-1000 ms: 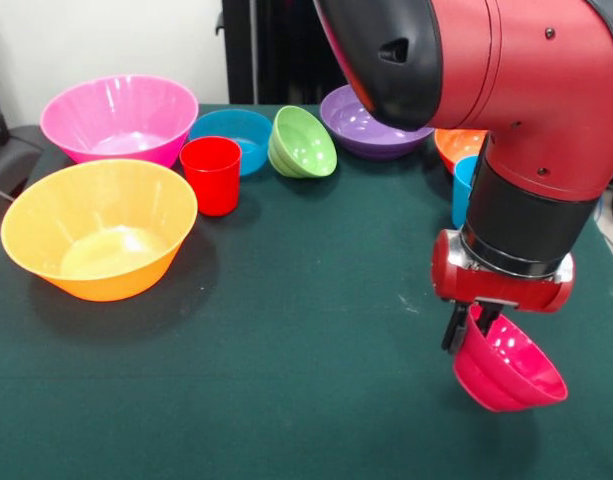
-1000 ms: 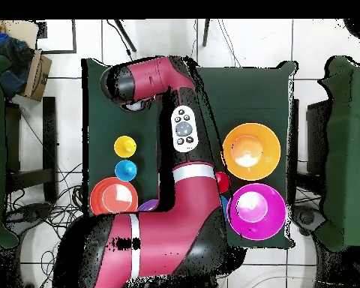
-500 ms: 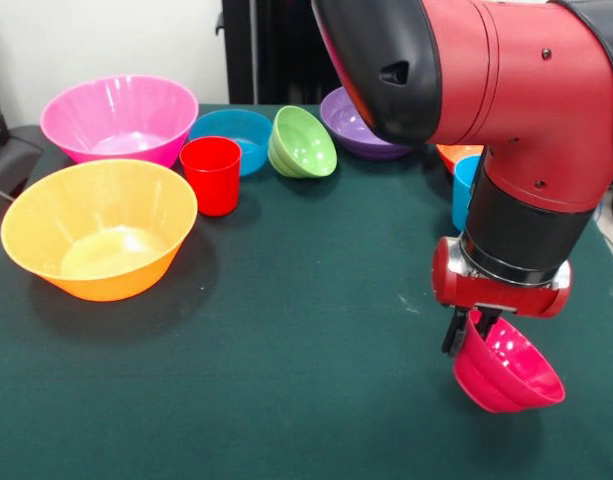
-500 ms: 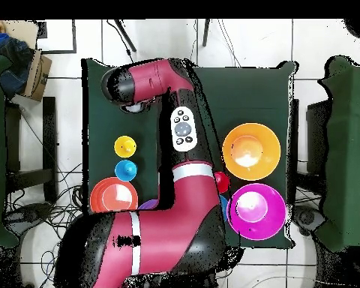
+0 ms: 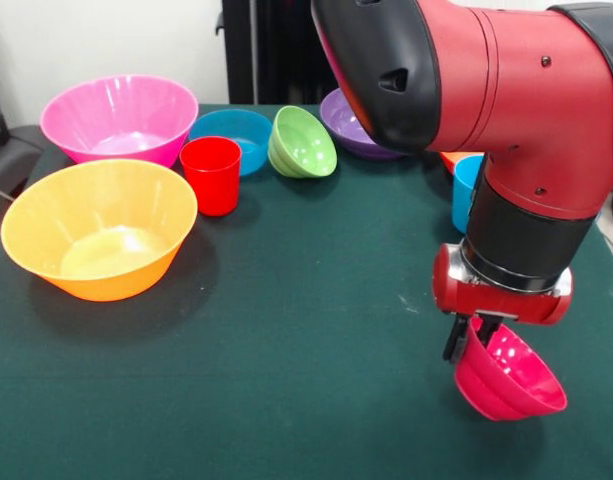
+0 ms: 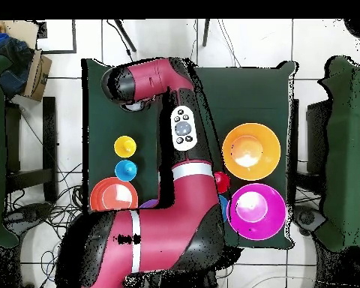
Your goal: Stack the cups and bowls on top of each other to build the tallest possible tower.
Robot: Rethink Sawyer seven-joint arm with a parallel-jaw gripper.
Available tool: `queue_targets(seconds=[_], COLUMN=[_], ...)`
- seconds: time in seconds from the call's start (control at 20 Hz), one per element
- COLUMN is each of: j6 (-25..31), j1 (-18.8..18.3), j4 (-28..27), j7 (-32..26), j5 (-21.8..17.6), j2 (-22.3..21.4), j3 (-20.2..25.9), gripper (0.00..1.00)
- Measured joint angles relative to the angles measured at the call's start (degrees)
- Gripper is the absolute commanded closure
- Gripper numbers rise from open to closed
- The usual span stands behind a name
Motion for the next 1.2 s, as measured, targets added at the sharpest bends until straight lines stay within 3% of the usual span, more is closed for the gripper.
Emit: queue_targets(seconds=[0.4,0.45,1.2], j6=[0.49,0.49,0.49], j1=[0.00,0.00,0.00], j4=[-0.12,-0.13,-0.12], j7=[0.00,0.00,0.00], j5=[0.06,0.06,0.06], j2=[0.00,-0.01,0.00], j3=[0.06,0.07,0.09], gripper=[1.00,0.00,0.00])
